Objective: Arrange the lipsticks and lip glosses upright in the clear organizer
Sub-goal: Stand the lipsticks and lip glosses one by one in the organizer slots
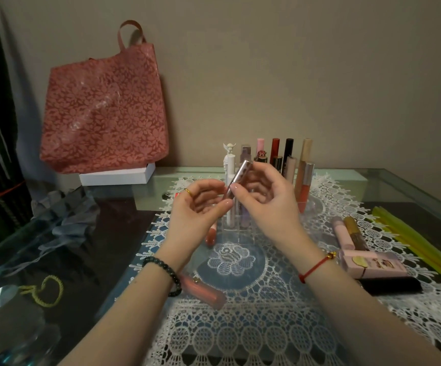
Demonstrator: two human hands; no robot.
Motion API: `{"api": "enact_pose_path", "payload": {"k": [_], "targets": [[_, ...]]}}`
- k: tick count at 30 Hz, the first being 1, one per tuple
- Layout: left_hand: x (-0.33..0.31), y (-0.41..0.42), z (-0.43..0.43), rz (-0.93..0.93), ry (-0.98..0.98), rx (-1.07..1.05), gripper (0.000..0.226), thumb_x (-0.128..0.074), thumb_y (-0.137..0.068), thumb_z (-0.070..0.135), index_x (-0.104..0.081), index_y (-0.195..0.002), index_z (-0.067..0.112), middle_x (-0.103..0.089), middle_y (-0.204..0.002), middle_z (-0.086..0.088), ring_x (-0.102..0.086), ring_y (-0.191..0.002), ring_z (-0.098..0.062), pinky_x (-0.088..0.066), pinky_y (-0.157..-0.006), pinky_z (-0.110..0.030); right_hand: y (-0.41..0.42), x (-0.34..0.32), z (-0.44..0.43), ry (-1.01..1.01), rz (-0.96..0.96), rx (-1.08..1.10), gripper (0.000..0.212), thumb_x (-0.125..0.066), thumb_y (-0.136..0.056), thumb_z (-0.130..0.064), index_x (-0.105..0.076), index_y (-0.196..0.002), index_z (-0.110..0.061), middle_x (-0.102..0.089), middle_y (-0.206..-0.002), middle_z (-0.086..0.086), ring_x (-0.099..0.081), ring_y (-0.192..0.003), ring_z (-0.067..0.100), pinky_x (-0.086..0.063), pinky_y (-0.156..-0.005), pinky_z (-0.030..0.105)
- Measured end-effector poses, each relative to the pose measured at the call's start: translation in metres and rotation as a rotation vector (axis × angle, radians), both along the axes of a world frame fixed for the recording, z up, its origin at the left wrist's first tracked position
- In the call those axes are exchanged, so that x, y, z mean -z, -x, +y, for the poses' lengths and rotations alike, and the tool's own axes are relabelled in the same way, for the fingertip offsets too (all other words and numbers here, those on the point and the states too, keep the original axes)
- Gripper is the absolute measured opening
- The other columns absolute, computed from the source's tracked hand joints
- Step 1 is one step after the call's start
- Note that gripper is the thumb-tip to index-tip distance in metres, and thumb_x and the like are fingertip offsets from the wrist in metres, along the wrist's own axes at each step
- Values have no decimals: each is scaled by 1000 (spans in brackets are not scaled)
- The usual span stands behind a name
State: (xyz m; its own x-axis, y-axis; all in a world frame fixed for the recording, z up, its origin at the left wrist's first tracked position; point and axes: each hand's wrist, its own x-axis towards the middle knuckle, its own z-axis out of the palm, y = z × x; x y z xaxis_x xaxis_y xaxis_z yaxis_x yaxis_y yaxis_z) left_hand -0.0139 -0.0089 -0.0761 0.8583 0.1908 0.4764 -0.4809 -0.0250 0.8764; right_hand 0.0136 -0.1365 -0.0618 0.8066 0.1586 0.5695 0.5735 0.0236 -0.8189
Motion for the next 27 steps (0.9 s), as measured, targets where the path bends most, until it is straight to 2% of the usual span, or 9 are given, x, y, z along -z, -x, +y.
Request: {"api": "enact_pose_path", "payload": {"k": [3, 6, 11, 13, 15, 18, 22, 27], "targets": [[2, -1, 1, -32, -69, -33, 31, -71, -69, 1, -61, -91, 20, -67, -88, 7, -64, -83, -3, -50, -75, -14, -2, -3, -2, 10, 3, 17, 32, -67, -77, -7, -56, -106, -15, -62, -91, -4, -60, -79, 1, -50, -67, 12], [6, -5, 7, 13, -246, -134, 37, -73, -71, 15, -59, -104, 25, -64, -104, 10, -60, -98, -5, -46, -86, -20, -7, -13, -14, -70, 2, 85, 31, -63, -79, -3, -56, -109, -12, -60, -93, -4, -59, -76, -5, -48, -68, 8], [14, -4, 10, 154, -583, -153, 66, -72, -71, 33, -41, -129, 26, -52, -125, 12, -47, -110, 0, -38, -92, -17, -21, -16, -33, -103, -34, 257, 36, -62, -81, -3, -56, -116, -10, -61, -99, -3, -58, -83, 0, -47, -67, 5], [15, -3, 8, 188, -657, -118, 72, -72, -70, 36, -37, -133, 25, -50, -129, 10, -46, -107, 2, -41, -90, -15, -24, -13, -36, -106, -26, 282, 37, -62, -81, -4, -56, -117, -11, -61, -98, -4, -58, -85, 2, -47, -66, 5], [16, -3, 7, 201, -730, -121, 75, -71, -70, 37, -36, -134, 24, -51, -129, 9, -48, -100, 2, -37, -80, -6, -26, -8, -36, -63, -20, 303, 36, -62, -81, -5, -57, -116, -12, -61, -98, -4, -58, -86, 2, -47, -66, 5], [17, -3, 8, 224, -788, -139, 77, -70, -70, 39, -35, -136, 22, -51, -128, 8, -50, -94, -1, -34, -71, -4, -29, 1, -33, 25, 3, 322, 32, -63, -81, -8, -59, -112, -16, -61, -93, -8, -58, -85, 3, -48, -67, 6], [20, -5, 10, 238, -806, -160, 75, -71, -70, 39, -37, -135, 23, -54, -126, 7, -56, -97, -8, -36, -81, -14, -29, 9, -31, 88, 25, 326, 31, -63, -81, -8, -59, -110, -18, -60, -86, -12, -58, -79, 1, -49, -64, 6], [22, -7, 12, 247, -830, -175, 72, -71, -71, 37, -38, -134, 23, -54, -127, 5, -52, -106, -5, -36, -91, -17, -29, 15, -28, 136, 54, 291, 33, -62, -81, -6, -58, -112, -15, -60, -86, -7, -57, -77, 2, -49, -65, 7]]}}
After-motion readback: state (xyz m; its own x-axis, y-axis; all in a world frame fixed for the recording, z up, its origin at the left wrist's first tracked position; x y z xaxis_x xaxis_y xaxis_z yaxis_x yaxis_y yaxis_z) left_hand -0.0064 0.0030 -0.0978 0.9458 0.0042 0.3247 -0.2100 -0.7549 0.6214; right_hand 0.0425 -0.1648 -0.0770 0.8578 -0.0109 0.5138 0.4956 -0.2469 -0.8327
